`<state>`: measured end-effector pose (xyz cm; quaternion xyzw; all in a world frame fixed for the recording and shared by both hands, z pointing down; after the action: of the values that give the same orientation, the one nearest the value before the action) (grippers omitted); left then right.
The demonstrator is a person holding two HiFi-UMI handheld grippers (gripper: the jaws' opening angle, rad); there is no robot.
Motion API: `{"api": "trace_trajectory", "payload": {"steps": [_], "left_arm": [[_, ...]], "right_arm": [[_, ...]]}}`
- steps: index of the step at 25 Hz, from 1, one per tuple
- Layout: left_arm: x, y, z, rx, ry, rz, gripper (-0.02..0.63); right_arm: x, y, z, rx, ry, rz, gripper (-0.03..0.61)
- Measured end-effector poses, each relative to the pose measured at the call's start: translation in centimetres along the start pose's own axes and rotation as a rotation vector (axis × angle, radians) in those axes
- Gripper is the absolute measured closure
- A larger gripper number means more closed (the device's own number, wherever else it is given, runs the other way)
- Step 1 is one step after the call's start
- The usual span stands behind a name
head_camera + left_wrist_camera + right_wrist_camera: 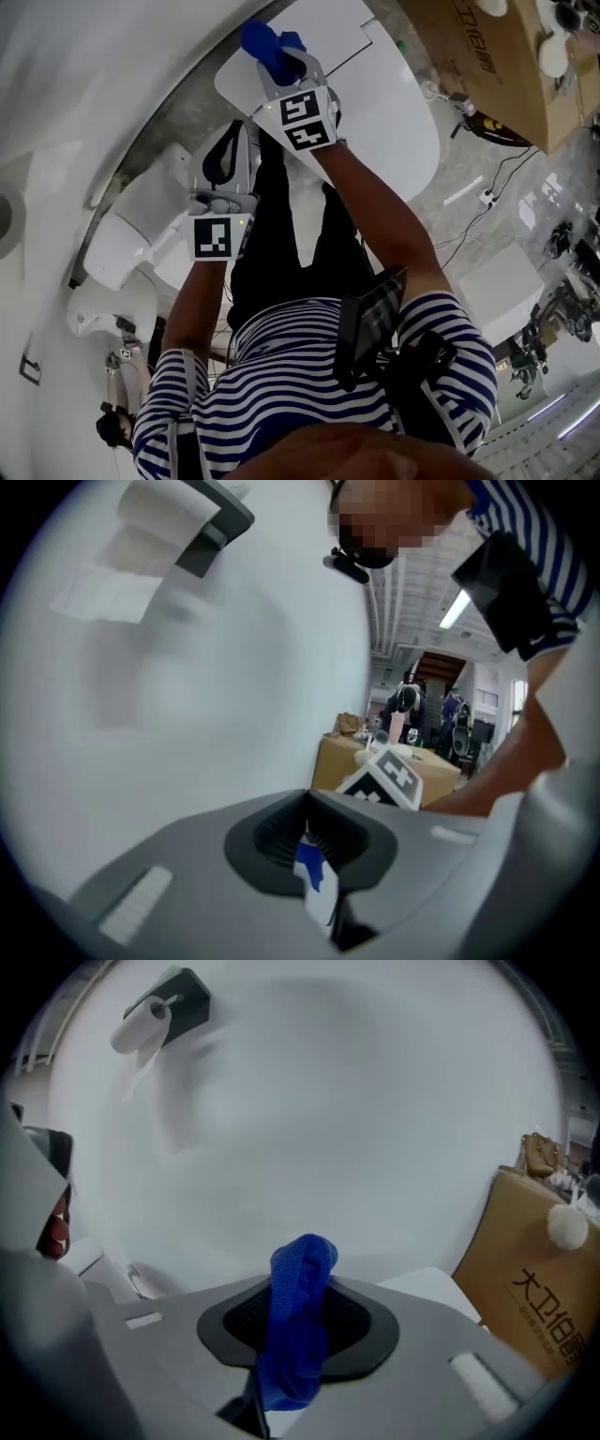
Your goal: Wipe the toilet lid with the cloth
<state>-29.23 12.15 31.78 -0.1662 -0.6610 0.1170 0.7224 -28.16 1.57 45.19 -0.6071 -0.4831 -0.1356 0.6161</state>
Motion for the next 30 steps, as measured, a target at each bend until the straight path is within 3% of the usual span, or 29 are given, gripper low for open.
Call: {"api": "trace_trajectory", "payload": {"steps": [8, 15, 24, 30], "left_arm": [[1.4, -1.5, 3.3, 0.000, -0.017, 0.024, 0.612], [2.4, -2.6, 4.0, 0.013, -0.022, 0.031, 0.612], [2.2, -3.8, 1.2, 0.061, -0.037, 0.030, 0.612], [1.9, -4.4, -3.7, 0.135, -0.069, 0.023, 0.612]], "right_arm": [[3.4, -7.5, -0.1, -0.011, -0.001, 0.091, 0.463], [6.0, -9.3, -1.2, 0.002, -0.048, 0.140, 0.463], [10.9, -5.0, -0.1, 0.016, -0.118, 0.164, 0.463], [16.6, 0.9, -0.3, 0.048, -0.184, 0.214, 0.463]]}}
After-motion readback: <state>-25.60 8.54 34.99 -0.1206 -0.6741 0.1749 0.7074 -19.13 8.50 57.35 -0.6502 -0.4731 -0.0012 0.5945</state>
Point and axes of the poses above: the fingertips, and each gripper's own axes: y backward along the fingers, z to its left, x out of its underside, the point moved 1 cm from there along y, backward along the fingers, and after that the axes turned 9 degrees about -x, right-handed, at the moved point
